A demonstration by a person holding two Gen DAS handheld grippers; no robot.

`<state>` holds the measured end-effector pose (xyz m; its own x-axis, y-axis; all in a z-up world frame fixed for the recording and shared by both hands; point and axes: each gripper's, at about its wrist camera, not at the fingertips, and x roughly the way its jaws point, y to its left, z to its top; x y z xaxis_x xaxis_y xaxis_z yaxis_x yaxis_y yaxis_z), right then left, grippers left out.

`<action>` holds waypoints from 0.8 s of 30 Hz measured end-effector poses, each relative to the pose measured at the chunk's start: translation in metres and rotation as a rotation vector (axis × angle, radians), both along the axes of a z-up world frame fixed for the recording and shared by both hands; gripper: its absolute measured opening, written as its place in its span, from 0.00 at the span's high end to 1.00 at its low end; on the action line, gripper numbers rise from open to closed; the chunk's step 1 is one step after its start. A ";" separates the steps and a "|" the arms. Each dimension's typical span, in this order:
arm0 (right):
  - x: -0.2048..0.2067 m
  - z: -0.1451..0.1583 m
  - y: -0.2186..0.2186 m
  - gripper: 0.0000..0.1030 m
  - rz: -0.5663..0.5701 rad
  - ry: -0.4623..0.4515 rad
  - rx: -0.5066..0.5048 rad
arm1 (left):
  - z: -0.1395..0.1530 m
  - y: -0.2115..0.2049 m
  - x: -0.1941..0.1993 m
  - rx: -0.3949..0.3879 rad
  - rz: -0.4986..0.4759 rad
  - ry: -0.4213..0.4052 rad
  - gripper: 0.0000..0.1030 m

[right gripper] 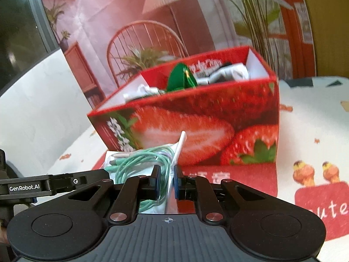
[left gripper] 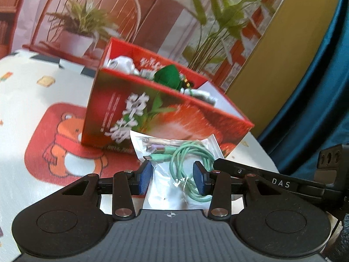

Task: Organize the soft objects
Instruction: 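Lift the cable packet with both grippers and carry it over the box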

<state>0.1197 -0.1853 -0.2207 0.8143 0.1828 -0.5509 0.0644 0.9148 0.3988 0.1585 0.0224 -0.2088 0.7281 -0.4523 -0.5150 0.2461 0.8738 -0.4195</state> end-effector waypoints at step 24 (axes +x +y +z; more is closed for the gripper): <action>-0.007 0.061 -0.006 0.89 -0.008 -0.144 -0.053 | 0.059 -0.010 -0.006 0.047 -0.015 -0.129 0.57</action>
